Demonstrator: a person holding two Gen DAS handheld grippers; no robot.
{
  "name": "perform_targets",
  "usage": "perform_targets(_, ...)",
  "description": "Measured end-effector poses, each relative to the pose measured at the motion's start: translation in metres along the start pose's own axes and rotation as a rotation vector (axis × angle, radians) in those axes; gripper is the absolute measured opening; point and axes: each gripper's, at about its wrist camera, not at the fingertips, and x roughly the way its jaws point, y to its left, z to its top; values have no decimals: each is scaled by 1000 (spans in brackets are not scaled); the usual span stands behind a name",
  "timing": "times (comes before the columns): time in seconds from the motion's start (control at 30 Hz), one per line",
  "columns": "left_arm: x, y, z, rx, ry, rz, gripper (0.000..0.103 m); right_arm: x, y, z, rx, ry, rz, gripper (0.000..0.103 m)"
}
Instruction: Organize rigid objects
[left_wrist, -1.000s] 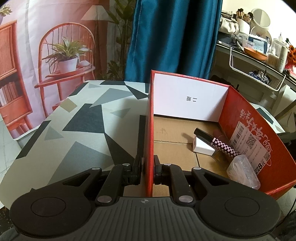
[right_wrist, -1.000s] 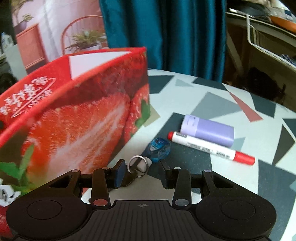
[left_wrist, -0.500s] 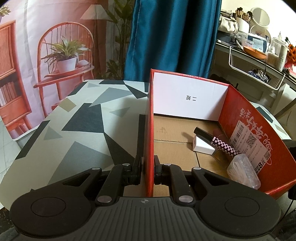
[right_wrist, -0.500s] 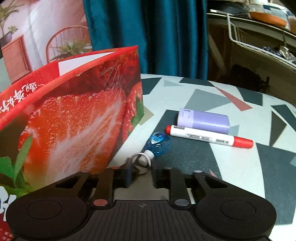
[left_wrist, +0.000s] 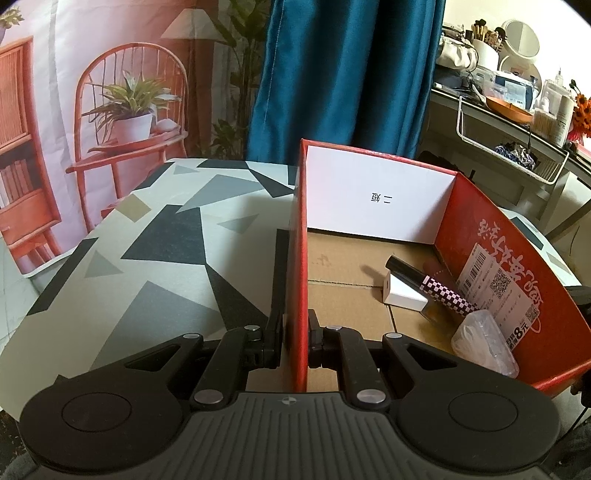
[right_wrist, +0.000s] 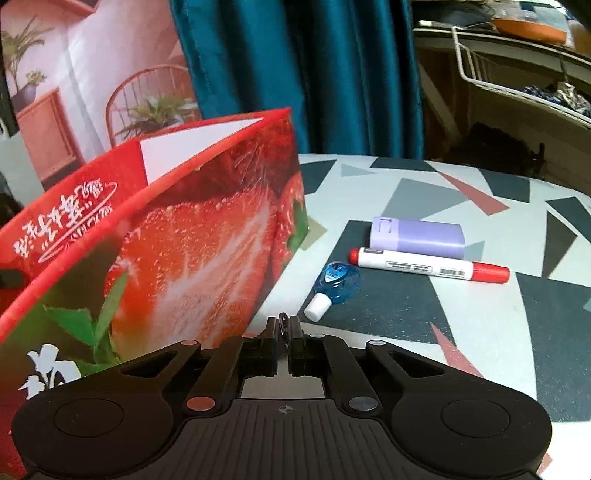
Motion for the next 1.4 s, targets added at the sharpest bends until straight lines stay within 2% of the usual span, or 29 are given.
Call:
perform_targets(0.27,1,1,0,-2,0,-6,14,14,-5,-2,32,24,-20,10)
perform_targets(0.43,2,0,0,1,3,-1,14,13,-7,-1,62,-4,-16,3)
perform_targets(0.67,2,0,0,1,3,-1,14,-17,-8,19,72,-103,-8,1)
perform_targets(0.93,2,1,0,-1,1,-6,14,-66,6,64,7,-250,32,1)
perform_targets(1.17,3,1,0,0,3,-5,14,-94,40,97,-77,-343,129,1)
perform_targets(1.3,4,1,0,1,3,-6,14,-90,68,102,-136,-306,212,1)
perform_targets(1.4,4,1,0,1,3,-6,14,-77,88,96,-174,-246,262,1)
